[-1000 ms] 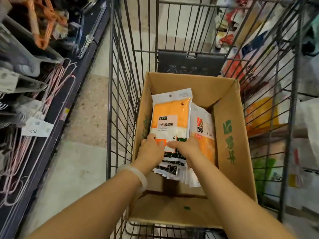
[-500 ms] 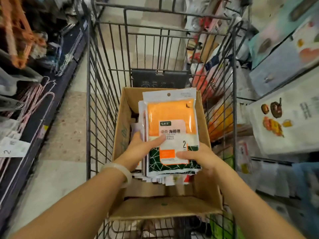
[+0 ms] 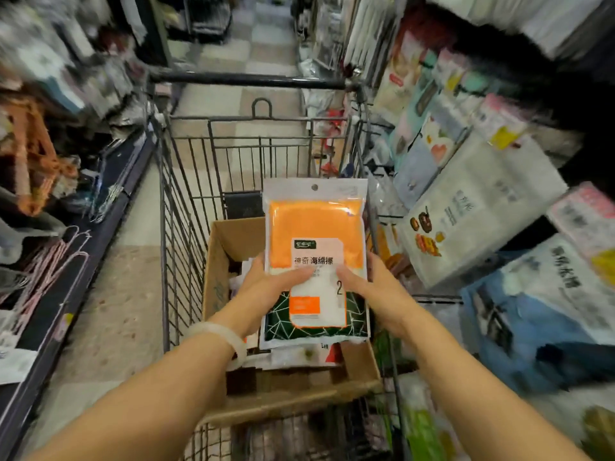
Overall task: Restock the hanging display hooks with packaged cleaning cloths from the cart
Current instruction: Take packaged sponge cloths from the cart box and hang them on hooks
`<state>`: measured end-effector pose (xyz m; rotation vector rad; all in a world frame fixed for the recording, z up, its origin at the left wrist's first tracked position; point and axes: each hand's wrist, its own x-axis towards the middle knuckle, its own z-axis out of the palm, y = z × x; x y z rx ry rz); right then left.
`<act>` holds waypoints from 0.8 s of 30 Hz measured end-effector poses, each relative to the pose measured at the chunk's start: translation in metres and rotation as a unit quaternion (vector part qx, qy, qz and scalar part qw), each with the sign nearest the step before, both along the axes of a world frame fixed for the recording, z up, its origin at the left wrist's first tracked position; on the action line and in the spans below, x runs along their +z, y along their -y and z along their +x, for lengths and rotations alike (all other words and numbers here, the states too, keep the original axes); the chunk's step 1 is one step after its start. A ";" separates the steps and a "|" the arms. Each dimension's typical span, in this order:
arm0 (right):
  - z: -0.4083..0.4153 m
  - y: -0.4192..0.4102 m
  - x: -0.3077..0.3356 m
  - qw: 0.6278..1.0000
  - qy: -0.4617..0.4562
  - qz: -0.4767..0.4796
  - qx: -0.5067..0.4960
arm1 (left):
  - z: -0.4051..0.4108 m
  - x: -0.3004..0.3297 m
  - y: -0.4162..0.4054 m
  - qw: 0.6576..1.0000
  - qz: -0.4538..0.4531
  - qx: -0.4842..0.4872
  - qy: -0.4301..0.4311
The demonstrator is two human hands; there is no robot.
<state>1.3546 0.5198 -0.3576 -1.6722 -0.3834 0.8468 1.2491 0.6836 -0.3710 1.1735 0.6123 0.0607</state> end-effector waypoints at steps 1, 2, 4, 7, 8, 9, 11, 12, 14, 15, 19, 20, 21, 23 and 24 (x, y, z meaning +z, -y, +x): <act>-0.006 0.003 0.007 0.999 0.018 0.006 -0.035 | -0.002 0.009 0.004 1.000 0.002 -0.010 0.006; -0.013 0.007 0.014 0.997 0.033 0.006 -0.062 | -0.005 0.017 0.009 1.000 0.005 -0.021 0.012; -0.029 0.017 0.026 0.993 0.051 0.018 -0.105 | -0.011 0.031 0.018 0.999 0.016 -0.038 0.024; -0.061 0.036 0.044 0.983 0.067 0.053 -0.162 | -0.027 0.051 0.032 0.996 0.039 -0.062 0.043; -0.073 0.043 0.052 0.979 0.086 0.061 -0.176 | -0.034 0.059 0.038 0.995 0.051 -0.065 0.053; -0.086 0.049 0.060 0.975 0.105 0.068 -0.183 | -0.042 0.066 0.044 0.994 0.062 -0.064 0.064; -0.115 0.063 0.079 0.968 0.136 0.076 -0.195 | -0.064 0.083 0.058 0.991 0.072 -0.062 0.090; -0.132 0.070 0.090 0.964 0.152 0.079 -0.204 | -0.077 0.092 0.064 0.990 0.071 -0.064 0.106; -0.170 0.083 0.111 0.954 0.182 0.084 -0.224 | -0.107 0.112 0.077 0.986 0.067 -0.078 0.135; -0.190 0.090 0.121 0.948 0.194 0.086 -0.236 | -0.123 0.122 0.083 0.983 0.064 -0.086 0.148; -0.274 0.121 0.163 0.919 0.248 0.083 -0.296 | -0.182 0.160 0.110 0.967 0.080 -0.134 0.199; -0.293 0.131 0.172 0.911 0.258 0.084 -0.311 | -0.195 0.171 0.118 0.962 0.084 -0.148 0.215; -0.311 0.141 0.181 0.903 0.267 0.087 -0.326 | -0.206 0.181 0.128 0.956 0.086 -0.162 0.230; -0.345 0.163 0.199 0.885 0.281 0.091 -0.360 | -0.227 0.202 0.150 0.945 0.084 -0.184 0.257; -0.362 0.174 0.208 0.875 0.285 0.090 -0.380 | -0.237 0.212 0.162 0.940 0.085 -0.196 0.267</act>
